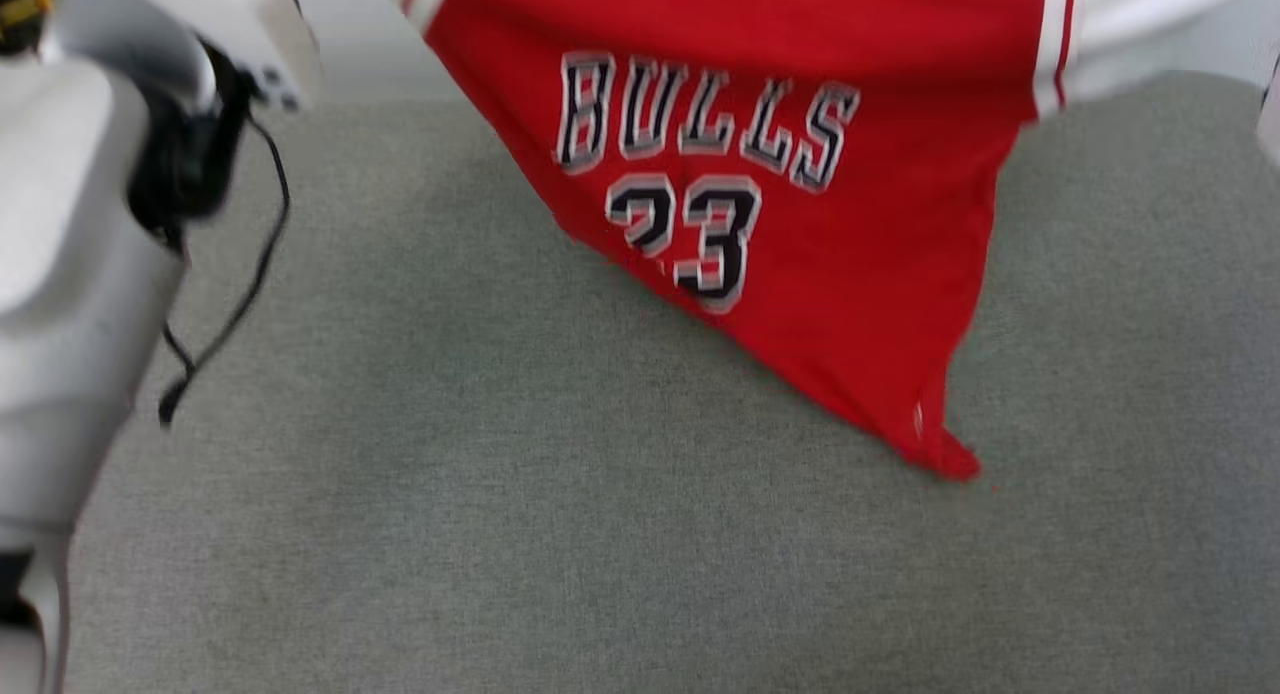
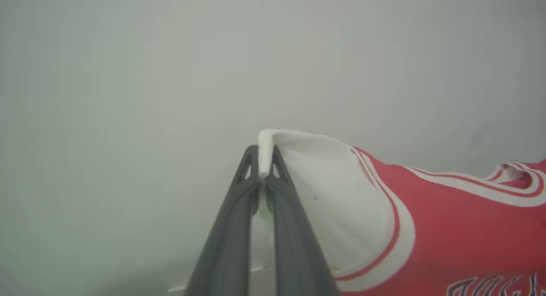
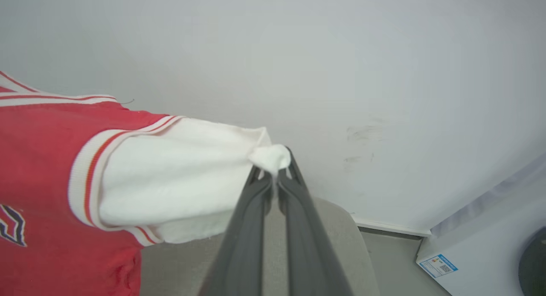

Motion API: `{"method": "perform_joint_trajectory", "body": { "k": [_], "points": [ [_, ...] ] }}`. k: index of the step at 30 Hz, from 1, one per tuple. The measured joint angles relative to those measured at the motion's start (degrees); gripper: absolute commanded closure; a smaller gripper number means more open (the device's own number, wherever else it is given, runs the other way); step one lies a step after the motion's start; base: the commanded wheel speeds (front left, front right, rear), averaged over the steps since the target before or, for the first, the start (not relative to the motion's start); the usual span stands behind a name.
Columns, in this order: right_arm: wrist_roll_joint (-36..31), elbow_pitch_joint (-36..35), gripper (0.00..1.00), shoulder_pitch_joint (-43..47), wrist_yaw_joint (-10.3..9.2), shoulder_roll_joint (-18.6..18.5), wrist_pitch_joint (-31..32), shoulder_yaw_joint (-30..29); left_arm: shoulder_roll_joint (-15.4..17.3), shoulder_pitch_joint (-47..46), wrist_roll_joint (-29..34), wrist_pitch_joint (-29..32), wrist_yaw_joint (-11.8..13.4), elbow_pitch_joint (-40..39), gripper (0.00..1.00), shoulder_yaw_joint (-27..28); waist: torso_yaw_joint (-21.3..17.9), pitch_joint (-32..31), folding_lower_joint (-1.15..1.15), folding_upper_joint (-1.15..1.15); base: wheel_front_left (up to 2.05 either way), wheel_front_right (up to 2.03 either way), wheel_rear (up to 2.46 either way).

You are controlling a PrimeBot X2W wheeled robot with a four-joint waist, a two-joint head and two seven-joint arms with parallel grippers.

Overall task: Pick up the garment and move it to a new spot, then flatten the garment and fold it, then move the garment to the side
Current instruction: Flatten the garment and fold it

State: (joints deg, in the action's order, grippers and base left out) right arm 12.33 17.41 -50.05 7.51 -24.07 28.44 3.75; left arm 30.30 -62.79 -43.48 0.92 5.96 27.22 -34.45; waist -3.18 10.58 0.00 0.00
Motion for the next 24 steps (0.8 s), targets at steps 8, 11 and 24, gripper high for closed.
{"method": "perform_joint_trajectory", "body": {
  "k": [8, 11, 24],
  "points": [
    [-1.41, 7.44, 1.00, -18.43, 0.00, 0.60, -9.78, 4.69, -1.93, -18.16, 3.83, -3.15, -2.96, 8.95, 1.00, 0.47, -0.19, 5.66, 0.00, 0.00, 0.00, 0.00, 0.00],
    [-2.58, 10.07, 1.00, -25.22, 0.01, 2.54, -13.82, 5.63, -1.68, -24.35, 5.44, -4.43, -3.47, 11.37, 1.00, 0.79, -0.50, 8.32, 0.00, 0.00, 0.00, 0.00, 0.00],
    [-7.20, 23.39, 1.00, -45.58, 0.00, 7.17, -28.51, 8.17, -1.49, -40.42, 7.62, -10.47, -5.67, 19.83, 1.00, 2.49, -2.37, 19.48, 0.01, 0.00, 0.00, 0.00, 0.00]
  ]
}}
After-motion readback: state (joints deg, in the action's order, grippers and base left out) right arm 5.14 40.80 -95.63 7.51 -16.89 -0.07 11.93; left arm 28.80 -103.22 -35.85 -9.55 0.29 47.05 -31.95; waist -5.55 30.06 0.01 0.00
